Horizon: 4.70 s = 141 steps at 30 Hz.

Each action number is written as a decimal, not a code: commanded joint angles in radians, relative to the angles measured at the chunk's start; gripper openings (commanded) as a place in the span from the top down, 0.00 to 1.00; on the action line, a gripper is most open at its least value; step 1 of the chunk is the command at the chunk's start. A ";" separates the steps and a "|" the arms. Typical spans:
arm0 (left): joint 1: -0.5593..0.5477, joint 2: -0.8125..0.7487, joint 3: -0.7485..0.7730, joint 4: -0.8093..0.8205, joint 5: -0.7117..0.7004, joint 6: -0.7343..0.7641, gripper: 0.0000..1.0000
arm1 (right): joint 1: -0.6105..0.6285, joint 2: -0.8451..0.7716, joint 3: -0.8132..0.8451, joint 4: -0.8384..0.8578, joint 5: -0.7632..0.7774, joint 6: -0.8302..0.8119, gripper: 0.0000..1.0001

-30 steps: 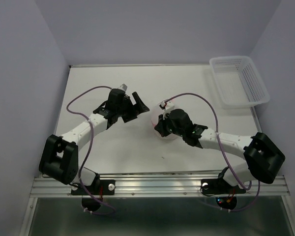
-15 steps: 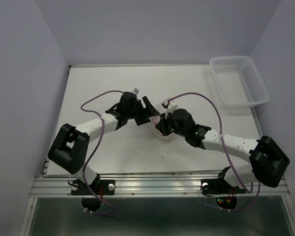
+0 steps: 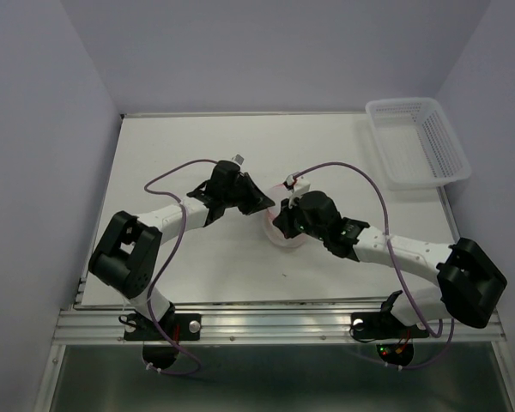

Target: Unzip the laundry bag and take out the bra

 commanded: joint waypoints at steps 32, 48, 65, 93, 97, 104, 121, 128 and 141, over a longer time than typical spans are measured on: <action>0.117 0.143 0.315 -0.067 0.493 0.433 1.00 | -0.229 -0.148 -0.144 -0.129 0.183 -0.236 0.99; 0.141 0.249 0.526 -0.297 0.366 0.613 0.80 | -0.350 -0.106 -0.079 -0.017 -0.127 -0.275 0.99; 0.158 0.099 0.478 -0.445 -0.007 0.502 0.01 | -0.163 -0.163 -0.056 -0.049 -0.145 -0.102 0.99; 0.023 -0.029 0.083 -0.106 0.126 0.113 0.31 | -0.088 -0.120 -0.038 -0.017 -0.082 -0.076 0.99; 0.013 -0.020 0.085 -0.107 0.121 0.114 0.34 | -0.088 -0.126 -0.033 -0.014 -0.055 -0.069 0.99; 0.005 0.022 0.108 -0.106 0.128 0.119 0.63 | -0.088 -0.137 -0.017 -0.005 -0.081 -0.071 0.99; 0.008 -0.021 0.148 -0.095 0.095 0.130 1.00 | -0.088 -0.192 -0.046 -0.178 0.112 -0.030 0.99; 0.031 -0.043 0.134 -0.087 0.094 0.140 1.00 | -0.088 -0.248 -0.082 -0.267 0.255 -0.014 0.99; 0.034 -0.104 0.145 -0.144 0.052 0.255 1.00 | -0.263 -0.222 -0.087 -0.287 0.281 -0.034 0.99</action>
